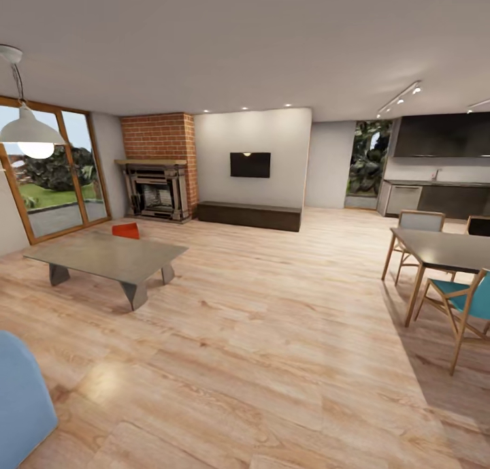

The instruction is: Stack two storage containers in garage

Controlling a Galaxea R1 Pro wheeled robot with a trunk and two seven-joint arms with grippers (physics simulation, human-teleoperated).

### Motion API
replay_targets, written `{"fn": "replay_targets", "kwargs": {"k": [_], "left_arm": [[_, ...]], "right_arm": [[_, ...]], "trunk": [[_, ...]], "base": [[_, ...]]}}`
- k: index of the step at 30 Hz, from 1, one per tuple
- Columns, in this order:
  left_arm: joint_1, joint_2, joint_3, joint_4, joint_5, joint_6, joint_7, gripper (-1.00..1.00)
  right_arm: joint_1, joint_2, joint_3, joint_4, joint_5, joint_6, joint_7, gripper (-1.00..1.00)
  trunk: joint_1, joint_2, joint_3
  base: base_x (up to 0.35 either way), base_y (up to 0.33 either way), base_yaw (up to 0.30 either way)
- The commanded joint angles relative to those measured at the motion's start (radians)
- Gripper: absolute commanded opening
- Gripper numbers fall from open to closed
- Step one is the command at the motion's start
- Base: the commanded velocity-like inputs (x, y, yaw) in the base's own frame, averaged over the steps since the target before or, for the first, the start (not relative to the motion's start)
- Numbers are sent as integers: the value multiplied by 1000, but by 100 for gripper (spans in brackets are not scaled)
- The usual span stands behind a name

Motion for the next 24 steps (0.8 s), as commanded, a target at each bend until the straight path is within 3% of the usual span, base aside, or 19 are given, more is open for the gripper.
{"fn": "replay_targets", "kwargs": {"k": [1,24], "left_arm": [[-1,0,-4,0,5,-3,2,100],[-1,-2,-4,0,5,-3,2,100]], "right_arm": [[-1,1,8,3,-7,-4,-1,100],[-1,1,8,3,-7,-4,-1,100]], "trunk": [[1,-1,-1],[1,-1,-1]], "base": [[327,0,0],[327,0,0]]}}
